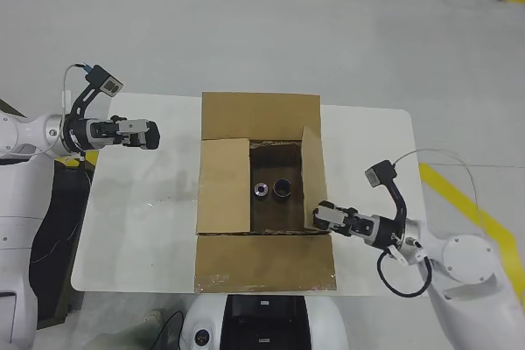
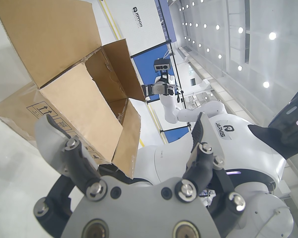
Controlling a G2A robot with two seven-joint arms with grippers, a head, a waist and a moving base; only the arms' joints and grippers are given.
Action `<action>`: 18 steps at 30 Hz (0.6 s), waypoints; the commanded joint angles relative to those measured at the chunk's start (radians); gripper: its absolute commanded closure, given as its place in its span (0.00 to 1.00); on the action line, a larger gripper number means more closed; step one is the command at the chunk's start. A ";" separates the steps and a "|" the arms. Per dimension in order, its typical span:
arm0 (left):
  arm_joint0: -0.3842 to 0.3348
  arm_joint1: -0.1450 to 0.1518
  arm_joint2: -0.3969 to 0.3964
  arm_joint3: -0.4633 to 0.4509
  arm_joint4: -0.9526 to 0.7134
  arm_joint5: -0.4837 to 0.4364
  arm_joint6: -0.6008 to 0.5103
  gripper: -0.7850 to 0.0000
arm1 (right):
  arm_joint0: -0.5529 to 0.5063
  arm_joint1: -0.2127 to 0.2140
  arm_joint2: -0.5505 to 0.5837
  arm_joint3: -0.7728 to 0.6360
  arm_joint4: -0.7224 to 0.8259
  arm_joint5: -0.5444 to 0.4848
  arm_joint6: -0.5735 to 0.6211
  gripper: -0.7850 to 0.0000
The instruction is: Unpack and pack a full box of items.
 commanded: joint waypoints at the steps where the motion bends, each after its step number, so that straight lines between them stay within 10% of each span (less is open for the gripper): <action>1: 0.000 0.000 0.000 0.000 0.000 0.000 0.000 0.00 | 0.024 0.001 -0.026 0.008 -0.070 0.005 -0.009 0.00; 18: 0.000 0.000 0.000 0.000 0.000 0.000 0.000 0.00 | 0.122 -0.004 -0.215 0.038 -0.297 0.079 -0.039 0.00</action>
